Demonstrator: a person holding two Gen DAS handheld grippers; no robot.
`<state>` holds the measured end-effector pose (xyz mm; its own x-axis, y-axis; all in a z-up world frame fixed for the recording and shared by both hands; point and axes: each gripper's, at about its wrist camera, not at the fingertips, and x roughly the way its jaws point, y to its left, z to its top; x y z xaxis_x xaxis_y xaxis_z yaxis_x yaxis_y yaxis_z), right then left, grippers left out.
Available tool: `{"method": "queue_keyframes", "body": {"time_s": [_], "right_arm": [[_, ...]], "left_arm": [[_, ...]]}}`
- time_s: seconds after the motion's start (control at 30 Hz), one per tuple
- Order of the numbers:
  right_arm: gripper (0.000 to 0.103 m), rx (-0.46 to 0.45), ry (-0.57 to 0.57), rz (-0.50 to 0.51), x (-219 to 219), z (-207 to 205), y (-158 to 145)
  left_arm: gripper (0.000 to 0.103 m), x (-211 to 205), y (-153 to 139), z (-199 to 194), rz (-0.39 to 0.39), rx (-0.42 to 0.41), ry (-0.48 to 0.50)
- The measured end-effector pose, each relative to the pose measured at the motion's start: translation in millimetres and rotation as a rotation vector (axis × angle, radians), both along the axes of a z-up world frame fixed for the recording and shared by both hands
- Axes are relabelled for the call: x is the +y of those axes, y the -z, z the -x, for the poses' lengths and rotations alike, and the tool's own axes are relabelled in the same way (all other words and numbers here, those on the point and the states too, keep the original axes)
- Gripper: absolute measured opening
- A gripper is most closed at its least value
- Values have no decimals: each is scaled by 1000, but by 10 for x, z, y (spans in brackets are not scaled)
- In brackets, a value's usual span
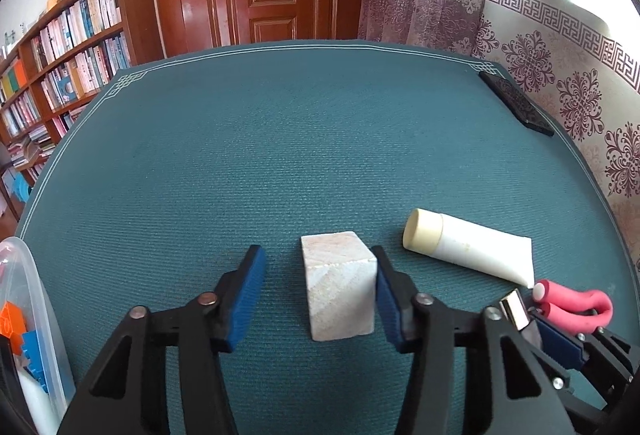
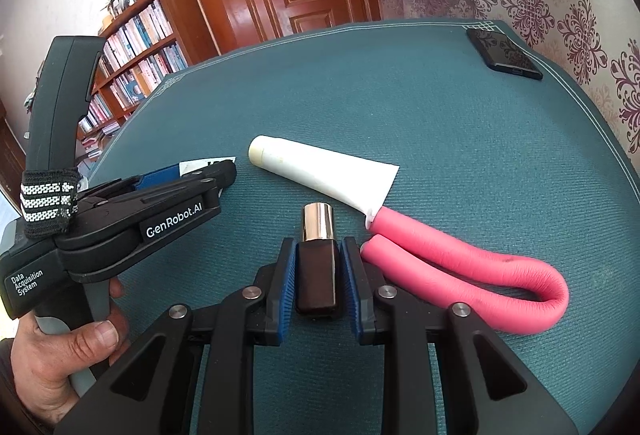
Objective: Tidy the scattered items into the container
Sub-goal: 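Grasp the wooden block with the left tool while the right tool grasps the brown bottle, then carry the block and bottle into the bowl and open both tools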
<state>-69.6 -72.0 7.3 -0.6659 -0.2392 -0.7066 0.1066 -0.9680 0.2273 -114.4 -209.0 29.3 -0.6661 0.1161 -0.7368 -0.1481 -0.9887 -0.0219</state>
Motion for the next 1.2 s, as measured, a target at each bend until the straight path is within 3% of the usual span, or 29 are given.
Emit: {"method": "queue_keyframes", "body": {"time_s": [0.03,0.07,0.27,0.57,1.2], "right_arm": [[25,1,-1,2,-1,-2,1],[25,2,-1,4,2,1,1],[24,5,0,30,22,-12,-5],[24,13,-28,174,127,-18,-36],[24,33,-13,140,55,-67,-60]], "left_arm": [[36,5,-3,-14,-4,2,7],[33,8,-3,-31,-9,3,14],[33,-4,-11,-144,-27,6,33],[33,-132,-129,-323,-37,28,15],[33,-686,-443,-796,-79,106,-61]]}}
